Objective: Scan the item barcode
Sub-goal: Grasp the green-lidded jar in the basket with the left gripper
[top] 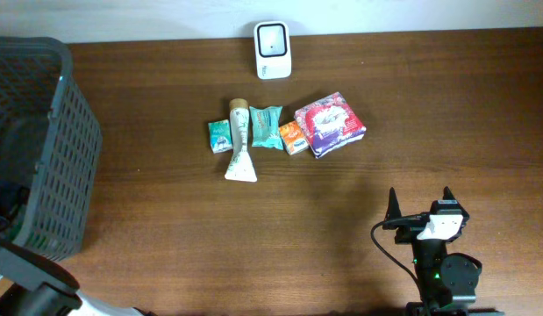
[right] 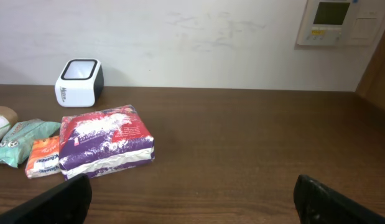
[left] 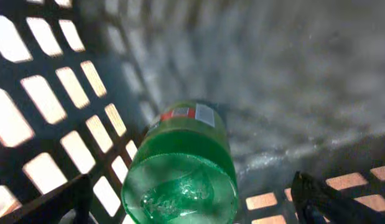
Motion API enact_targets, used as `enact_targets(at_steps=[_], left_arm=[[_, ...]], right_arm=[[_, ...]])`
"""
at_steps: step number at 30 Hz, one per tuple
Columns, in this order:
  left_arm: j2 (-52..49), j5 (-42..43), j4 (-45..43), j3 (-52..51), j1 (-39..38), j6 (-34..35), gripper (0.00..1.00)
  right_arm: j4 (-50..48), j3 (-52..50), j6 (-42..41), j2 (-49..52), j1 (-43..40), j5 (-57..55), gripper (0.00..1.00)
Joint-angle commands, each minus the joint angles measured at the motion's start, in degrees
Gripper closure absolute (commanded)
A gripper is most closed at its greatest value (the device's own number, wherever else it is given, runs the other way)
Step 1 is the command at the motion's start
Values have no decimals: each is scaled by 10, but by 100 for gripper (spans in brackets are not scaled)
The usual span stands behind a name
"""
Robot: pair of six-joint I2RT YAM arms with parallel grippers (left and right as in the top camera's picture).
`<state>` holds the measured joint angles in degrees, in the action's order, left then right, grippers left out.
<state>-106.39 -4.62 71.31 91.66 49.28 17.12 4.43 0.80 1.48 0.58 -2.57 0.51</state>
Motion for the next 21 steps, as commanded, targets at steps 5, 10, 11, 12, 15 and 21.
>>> enact_targets(at_steps=[5, 10, 11, 12, 15, 21], left_arm=[[-106, 34, 43, -1, 9, -5, 0], [-109, 34, 27, 0, 9, -5, 23], [-109, 34, 28, 7, 9, -5, 27], [-109, 34, 36, 20, 9, -5, 28], [-109, 60, 91, 112, 9, -5, 38], [-109, 121, 225, 415, 8, -5, 45]], right_arm=[[1, -5, -5, -4, 3, 1, 1], [1, -5, -5, -4, 3, 1, 1], [1, -5, -5, -4, 3, 1, 1], [1, -5, -5, -4, 3, 1, 1], [1, -5, -5, -4, 3, 1, 1], [1, -5, -5, -4, 3, 1, 1]])
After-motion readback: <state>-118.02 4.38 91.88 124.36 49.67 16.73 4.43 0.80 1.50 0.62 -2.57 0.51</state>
